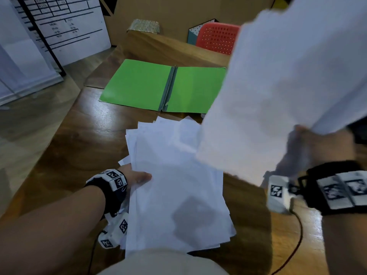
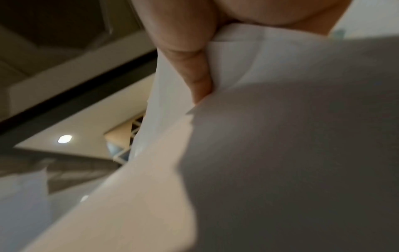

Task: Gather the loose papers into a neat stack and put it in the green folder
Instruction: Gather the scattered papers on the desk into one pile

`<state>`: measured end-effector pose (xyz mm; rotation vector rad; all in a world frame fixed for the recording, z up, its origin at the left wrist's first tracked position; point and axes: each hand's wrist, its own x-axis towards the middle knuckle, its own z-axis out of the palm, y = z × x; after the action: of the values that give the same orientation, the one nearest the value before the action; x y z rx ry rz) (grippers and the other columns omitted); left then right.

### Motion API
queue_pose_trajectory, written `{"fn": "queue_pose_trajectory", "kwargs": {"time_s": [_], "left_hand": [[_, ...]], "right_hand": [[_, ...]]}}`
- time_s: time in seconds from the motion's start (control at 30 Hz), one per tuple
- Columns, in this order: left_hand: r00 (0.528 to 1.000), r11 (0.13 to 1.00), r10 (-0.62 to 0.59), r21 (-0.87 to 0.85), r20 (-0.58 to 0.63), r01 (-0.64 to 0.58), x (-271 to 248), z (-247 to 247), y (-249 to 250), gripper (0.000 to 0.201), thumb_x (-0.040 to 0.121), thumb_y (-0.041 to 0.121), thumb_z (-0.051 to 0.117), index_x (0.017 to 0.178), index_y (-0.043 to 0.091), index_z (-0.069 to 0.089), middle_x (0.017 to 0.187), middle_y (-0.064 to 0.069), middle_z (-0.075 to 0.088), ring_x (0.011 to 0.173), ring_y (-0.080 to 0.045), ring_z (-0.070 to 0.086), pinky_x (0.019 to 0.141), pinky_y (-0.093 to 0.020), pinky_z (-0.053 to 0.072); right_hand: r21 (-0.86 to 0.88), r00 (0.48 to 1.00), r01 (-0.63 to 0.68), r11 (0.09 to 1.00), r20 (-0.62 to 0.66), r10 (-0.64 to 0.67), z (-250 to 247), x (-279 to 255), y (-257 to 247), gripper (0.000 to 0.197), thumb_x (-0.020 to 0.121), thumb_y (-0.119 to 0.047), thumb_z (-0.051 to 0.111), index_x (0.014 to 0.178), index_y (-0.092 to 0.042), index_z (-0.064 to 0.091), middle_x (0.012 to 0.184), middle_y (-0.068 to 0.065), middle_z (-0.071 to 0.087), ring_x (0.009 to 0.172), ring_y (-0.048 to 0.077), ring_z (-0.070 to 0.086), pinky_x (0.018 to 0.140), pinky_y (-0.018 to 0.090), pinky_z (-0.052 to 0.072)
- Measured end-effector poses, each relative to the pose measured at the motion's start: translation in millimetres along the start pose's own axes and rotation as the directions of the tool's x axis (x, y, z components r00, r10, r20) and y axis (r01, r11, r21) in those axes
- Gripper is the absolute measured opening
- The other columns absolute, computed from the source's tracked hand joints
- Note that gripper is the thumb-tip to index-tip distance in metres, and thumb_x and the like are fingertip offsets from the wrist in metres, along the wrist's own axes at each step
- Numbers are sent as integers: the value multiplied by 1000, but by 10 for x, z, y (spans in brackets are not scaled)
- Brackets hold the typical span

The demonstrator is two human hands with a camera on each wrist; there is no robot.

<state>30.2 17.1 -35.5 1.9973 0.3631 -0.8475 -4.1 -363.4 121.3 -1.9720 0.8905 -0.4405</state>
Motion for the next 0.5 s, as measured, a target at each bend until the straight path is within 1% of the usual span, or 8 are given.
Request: {"fn": "queue_pose_trajectory", "kwargs": {"time_s": [0.1, 0.17, 0.2, 0.27, 0.3, 0.37, 0.43, 0.5], "left_hand": [[999, 1000, -13, -1, -31, 13, -8, 22, 32, 41, 81, 20, 68, 120, 12, 59, 125, -10, 61, 112, -29, 56, 93, -32, 41], [999, 999, 3, -50, -40, -5, -25, 29, 39, 50, 82, 31, 66, 125, 10, 55, 130, -10, 56, 120, -30, 52, 95, -30, 38], [999, 994, 20, -105, -36, -24, -35, 36, 29, 64, 75, 45, 68, 127, 10, 54, 131, -10, 56, 121, -30, 51, 101, -32, 37], [998, 985, 56, -159, -31, -60, -26, 38, -5, 102, 45, 76, 69, 126, 15, 54, 127, -5, 58, 120, -28, 53, 109, -41, 35], [997, 987, 76, -143, -17, -78, -40, 51, 1, 110, 35, 81, 67, 125, 18, 54, 122, -3, 59, 119, -27, 54, 109, -42, 36], [993, 989, 114, -92, 20, -112, -105, 85, 62, 95, 46, 68, 75, 125, 20, 51, 120, -4, 60, 117, -26, 55, 102, -36, 40], [993, 993, 115, -23, -20, -116, -143, 127, 146, 68, 71, 32, 76, 129, 14, 47, 127, -8, 58, 119, -27, 53, 97, -32, 40], [986, 991, 132, -23, -98, -135, -203, 154, 214, 51, 77, 13, 71, 123, 12, 50, 118, -6, 60, 109, -27, 56, 90, -31, 43]], "right_hand": [[-211, 938, -10, 977, 338, 83, 517, -220, 312, 32, 82, -8, 64, 109, 9, 60, 104, 24, 65, 88, 25, 60, 65, 21, 45], [-306, 868, -28, 952, 465, 175, 852, -384, 593, 38, 78, -7, 70, 111, 8, 60, 106, 21, 67, 88, 24, 61, 59, 22, 48], [-358, 830, -21, 933, 514, 216, 988, -468, 688, 42, 77, -10, 72, 114, 5, 58, 110, 20, 66, 93, 27, 63, 65, 26, 48], [-446, 765, 48, 894, 591, 254, 1196, -634, 845, 46, 77, -19, 72, 116, -3, 55, 116, 15, 64, 102, 29, 61, 75, 30, 46], [-470, 743, 87, 878, 618, 257, 1272, -721, 885, 46, 78, -22, 70, 117, -5, 52, 119, 13, 62, 105, 29, 60, 79, 31, 48], [-518, 743, 151, 842, 621, 248, 1380, -842, 927, 50, 79, -26, 65, 121, -6, 48, 124, 12, 56, 111, 30, 56, 87, 33, 49], [-532, 748, 192, 824, 623, 228, 1381, -892, 928, 57, 78, -27, 65, 126, -6, 44, 128, 13, 52, 115, 30, 53, 92, 35, 49], [-474, 749, 84, 876, 610, 258, 1294, -855, 942, 68, 75, -29, 71, 132, -8, 40, 130, 11, 49, 115, 27, 53, 93, 36, 49]]}}
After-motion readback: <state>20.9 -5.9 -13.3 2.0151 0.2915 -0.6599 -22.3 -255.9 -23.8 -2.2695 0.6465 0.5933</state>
